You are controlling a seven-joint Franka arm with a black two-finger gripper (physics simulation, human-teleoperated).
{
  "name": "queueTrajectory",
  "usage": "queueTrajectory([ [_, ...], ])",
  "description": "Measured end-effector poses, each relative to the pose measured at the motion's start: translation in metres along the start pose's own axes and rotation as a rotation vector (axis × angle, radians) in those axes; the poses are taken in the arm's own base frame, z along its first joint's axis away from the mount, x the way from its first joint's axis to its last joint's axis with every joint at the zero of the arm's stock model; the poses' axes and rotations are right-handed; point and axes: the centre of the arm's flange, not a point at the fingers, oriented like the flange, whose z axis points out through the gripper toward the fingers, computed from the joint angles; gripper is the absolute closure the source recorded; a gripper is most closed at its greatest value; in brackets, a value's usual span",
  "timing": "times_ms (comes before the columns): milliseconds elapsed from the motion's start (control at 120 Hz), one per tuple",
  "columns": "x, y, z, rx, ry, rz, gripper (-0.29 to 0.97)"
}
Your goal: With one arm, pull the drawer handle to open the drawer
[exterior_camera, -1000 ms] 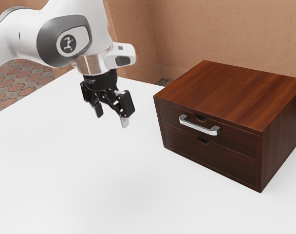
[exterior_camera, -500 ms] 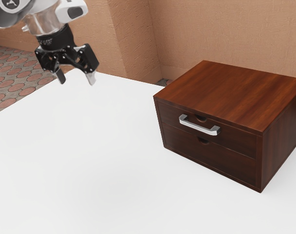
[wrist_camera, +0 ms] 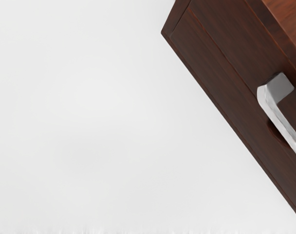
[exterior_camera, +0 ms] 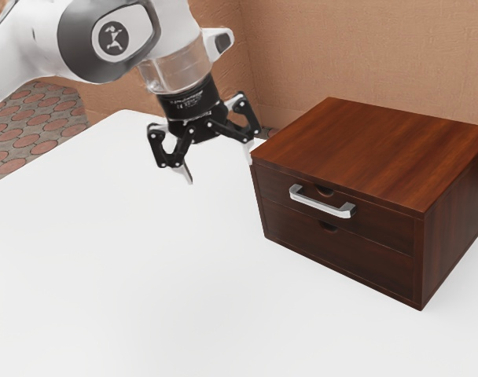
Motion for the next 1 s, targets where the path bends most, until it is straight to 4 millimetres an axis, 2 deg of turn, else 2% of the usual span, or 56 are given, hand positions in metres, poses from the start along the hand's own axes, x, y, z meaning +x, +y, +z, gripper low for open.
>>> queueTrajectory([
  [100,-0.007,0.014,0.019,-0.021,0.015,-0.059,0.0],
  [258,0.008,0.01,0.043,-0.06,0.036,-0.207,0.0],
  [417,0.009,0.011,0.052,-0.109,0.055,-0.314,0.0],
  [683,-0.015,0.034,0.066,-0.159,0.056,-0.4,0.0],
  [800,-0.027,0.043,0.079,-0.163,0.047,-0.419,0.0],
  [1000,-0.036,0.046,0.098,-0.173,0.042,-0.464,0.0],
])
